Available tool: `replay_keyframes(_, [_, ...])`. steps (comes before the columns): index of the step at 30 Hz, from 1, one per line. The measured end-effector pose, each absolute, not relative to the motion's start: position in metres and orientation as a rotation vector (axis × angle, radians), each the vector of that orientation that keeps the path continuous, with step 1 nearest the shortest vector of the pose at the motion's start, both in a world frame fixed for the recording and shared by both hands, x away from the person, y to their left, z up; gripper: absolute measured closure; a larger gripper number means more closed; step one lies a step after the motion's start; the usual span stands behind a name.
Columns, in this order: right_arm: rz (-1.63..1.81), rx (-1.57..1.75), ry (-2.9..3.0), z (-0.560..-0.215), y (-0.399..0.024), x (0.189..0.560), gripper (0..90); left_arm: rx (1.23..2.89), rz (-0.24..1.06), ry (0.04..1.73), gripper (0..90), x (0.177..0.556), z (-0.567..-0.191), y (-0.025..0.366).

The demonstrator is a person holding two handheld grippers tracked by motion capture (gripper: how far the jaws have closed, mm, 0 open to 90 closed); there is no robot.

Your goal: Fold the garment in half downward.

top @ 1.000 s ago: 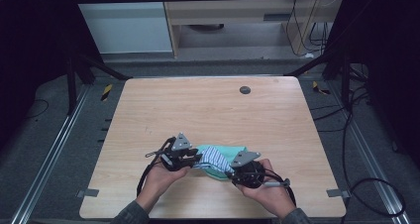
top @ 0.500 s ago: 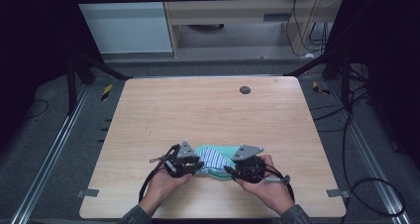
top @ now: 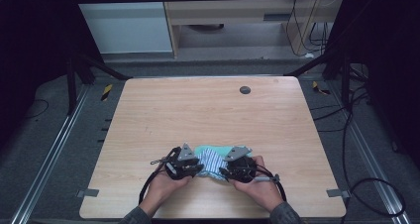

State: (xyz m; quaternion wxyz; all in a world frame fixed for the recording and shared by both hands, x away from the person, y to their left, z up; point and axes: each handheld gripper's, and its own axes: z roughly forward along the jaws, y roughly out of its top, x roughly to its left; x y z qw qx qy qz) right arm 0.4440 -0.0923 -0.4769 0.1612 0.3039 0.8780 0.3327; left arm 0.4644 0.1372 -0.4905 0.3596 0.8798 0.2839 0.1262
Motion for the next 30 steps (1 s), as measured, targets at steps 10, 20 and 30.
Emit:
replay_keyframes(10, [0.936,0.864,2.519,-0.491,-0.091,0.44,56.7,2.258,0.33,0.743,68.0,0.464,-0.494,0.145])
replay_keyframes(20, [0.954,0.897,2.484,-0.482,-0.1,0.441,38.6,2.216,0.388,0.781,43.6,0.465,-0.484,0.152])
replay_keyframes(30, [0.96,0.97,2.404,-0.472,-0.127,0.446,22.3,2.204,0.431,0.829,20.9,0.475,-0.472,0.165])
